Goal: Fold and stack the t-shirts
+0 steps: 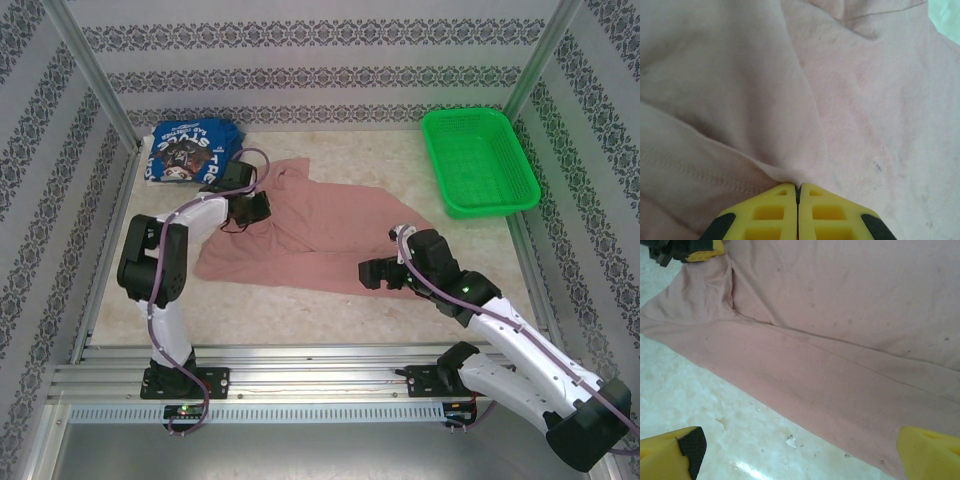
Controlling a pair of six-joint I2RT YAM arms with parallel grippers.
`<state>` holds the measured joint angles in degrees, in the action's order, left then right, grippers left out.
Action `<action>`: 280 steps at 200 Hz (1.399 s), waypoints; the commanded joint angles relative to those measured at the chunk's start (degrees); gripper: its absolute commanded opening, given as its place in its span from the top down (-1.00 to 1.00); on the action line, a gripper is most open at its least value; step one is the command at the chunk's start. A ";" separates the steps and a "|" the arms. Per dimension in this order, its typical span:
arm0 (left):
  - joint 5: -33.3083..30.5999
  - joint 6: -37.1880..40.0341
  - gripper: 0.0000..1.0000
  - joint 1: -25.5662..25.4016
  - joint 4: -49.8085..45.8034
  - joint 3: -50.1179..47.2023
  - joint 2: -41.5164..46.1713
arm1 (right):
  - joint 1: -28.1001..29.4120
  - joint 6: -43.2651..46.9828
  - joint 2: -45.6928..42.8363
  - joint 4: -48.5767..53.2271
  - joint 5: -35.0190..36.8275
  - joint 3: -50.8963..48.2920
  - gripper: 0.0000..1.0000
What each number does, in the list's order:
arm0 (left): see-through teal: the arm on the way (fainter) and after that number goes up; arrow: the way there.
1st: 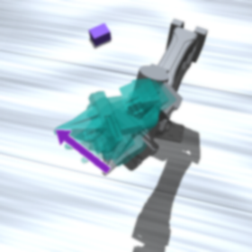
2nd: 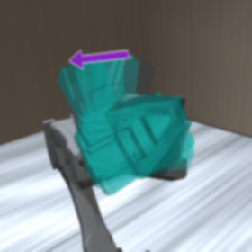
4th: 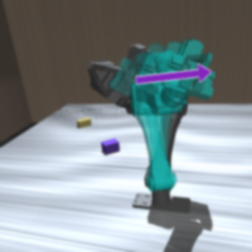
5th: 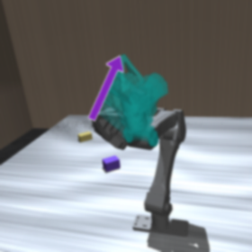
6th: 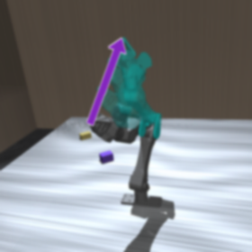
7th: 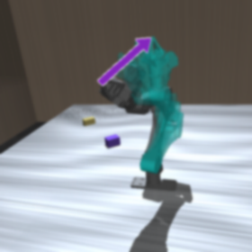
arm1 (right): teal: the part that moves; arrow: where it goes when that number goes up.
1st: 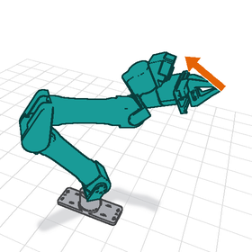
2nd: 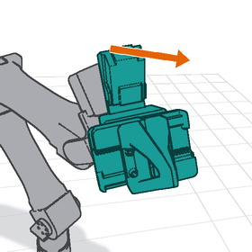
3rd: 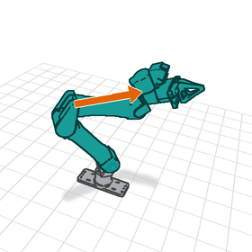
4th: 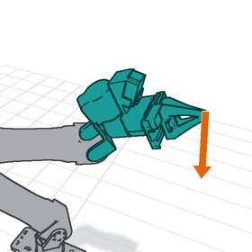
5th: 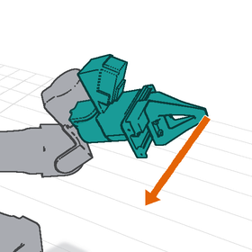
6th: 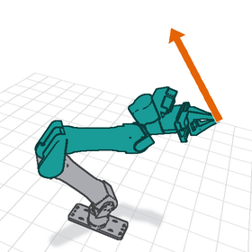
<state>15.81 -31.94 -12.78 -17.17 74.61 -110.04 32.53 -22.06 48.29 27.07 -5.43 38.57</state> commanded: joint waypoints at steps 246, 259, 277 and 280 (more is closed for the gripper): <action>0.86 17.26 -0.23 -1.11 -9.19 2.74 8.79 | -17.68 2.03 24.21 2.17 -2.23 10.52 -0.84; -0.72 18.40 -0.22 -1.55 -12.23 5.21 5.07 | -17.60 1.63 23.96 0.91 -3.33 9.68 -0.84; -5.03 18.07 -0.12 -1.64 -17.49 8.00 1.73 | -17.58 1.55 23.15 0.77 -3.50 8.91 -0.84; -5.93 17.98 -0.12 -1.78 -17.57 7.83 1.73 | -17.55 1.65 23.02 0.85 -3.45 8.81 -0.84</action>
<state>15.20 -16.91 -13.63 -25.91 79.20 -106.13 14.85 -21.58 72.36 28.60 -7.18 47.75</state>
